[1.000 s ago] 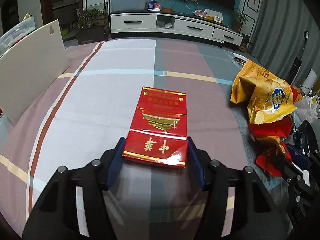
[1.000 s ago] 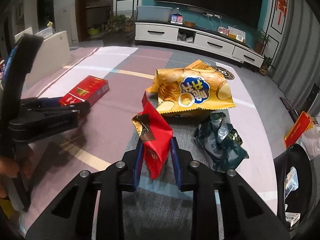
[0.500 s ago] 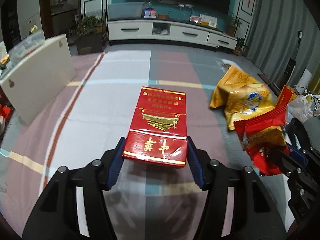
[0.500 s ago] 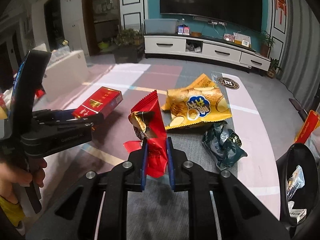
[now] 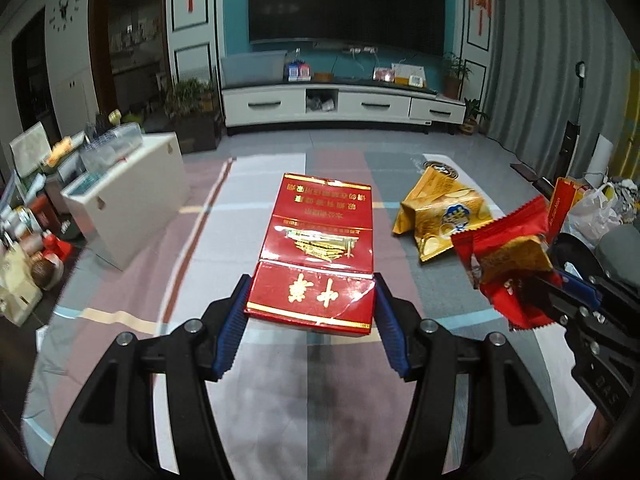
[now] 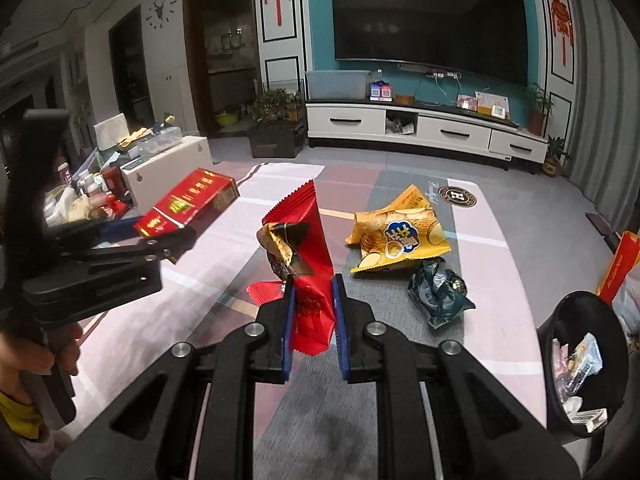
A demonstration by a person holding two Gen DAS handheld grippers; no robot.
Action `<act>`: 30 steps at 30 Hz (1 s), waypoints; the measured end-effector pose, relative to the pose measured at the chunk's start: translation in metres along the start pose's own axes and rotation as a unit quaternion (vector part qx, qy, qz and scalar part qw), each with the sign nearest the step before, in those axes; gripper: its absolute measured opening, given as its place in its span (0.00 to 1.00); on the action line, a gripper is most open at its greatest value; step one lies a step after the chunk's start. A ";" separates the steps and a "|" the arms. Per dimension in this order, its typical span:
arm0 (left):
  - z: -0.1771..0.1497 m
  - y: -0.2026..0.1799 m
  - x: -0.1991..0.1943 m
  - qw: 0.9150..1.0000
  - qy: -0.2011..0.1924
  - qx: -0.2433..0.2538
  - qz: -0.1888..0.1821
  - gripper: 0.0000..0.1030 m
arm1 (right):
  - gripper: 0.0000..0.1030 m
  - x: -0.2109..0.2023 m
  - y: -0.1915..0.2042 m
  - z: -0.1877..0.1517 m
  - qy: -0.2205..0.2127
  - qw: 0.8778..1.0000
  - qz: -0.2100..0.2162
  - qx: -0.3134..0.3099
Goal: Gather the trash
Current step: 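Carry the red box and red wrapper over the black bin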
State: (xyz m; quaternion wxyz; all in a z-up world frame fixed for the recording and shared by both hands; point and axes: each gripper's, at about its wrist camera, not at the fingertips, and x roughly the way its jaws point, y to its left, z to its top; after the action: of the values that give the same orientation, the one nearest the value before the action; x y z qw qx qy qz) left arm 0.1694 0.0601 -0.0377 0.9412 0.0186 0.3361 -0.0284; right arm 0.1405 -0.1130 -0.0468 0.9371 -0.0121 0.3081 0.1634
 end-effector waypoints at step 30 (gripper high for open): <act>-0.039 -0.115 -0.079 0.997 -0.014 0.060 -0.054 0.58 | 0.17 -0.102 -0.074 -0.042 -0.026 0.995 -0.074 0.061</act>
State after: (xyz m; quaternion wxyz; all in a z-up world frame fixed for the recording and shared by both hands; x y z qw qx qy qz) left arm 0.0761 -0.0495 -0.0199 0.9401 0.0566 0.3210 -0.0999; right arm 0.0623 -0.2186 -0.0269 0.9533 0.0266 0.2915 0.0747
